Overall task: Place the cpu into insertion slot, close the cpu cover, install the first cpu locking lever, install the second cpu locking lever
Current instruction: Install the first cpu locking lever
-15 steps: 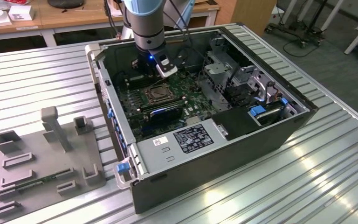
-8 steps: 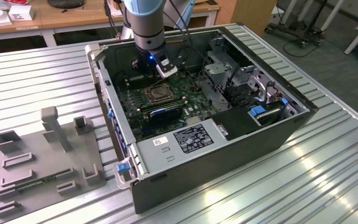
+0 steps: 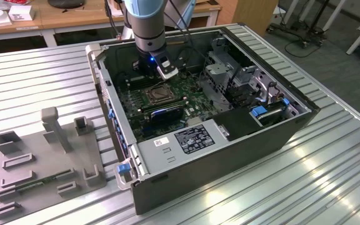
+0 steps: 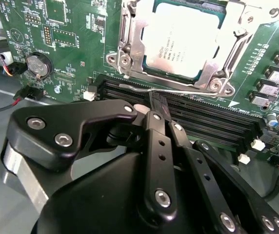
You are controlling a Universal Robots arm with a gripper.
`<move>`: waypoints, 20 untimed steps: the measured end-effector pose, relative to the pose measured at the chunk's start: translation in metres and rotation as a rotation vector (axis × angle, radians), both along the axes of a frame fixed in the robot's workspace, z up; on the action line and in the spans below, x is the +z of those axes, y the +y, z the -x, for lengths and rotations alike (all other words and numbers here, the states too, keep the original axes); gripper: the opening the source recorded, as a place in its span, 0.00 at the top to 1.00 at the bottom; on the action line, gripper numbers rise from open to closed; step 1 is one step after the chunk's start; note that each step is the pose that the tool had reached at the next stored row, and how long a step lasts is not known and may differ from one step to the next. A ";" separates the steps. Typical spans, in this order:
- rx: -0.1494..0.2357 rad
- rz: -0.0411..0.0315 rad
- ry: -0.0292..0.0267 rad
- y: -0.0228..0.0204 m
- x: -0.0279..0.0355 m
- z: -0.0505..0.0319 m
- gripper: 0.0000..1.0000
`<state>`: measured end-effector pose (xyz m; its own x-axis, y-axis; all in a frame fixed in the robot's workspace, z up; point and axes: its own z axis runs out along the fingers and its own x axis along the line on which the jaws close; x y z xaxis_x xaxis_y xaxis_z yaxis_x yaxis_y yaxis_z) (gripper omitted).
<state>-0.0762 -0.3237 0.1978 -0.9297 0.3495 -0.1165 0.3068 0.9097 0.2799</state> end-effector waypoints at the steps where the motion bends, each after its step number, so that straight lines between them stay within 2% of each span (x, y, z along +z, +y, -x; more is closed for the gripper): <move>1: 0.000 0.0000 0.0000 0.0000 -0.0003 -0.0001 0.89; 9: 0.000 -0.0002 -0.0001 -0.0002 -0.0015 -0.0004 0.89; 20: 0.000 0.0002 -0.0020 -0.0010 -0.0066 -0.0003 0.89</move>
<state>-0.0759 -0.3246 0.1912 -0.9294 0.3495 -0.1185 0.3063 0.9097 0.2803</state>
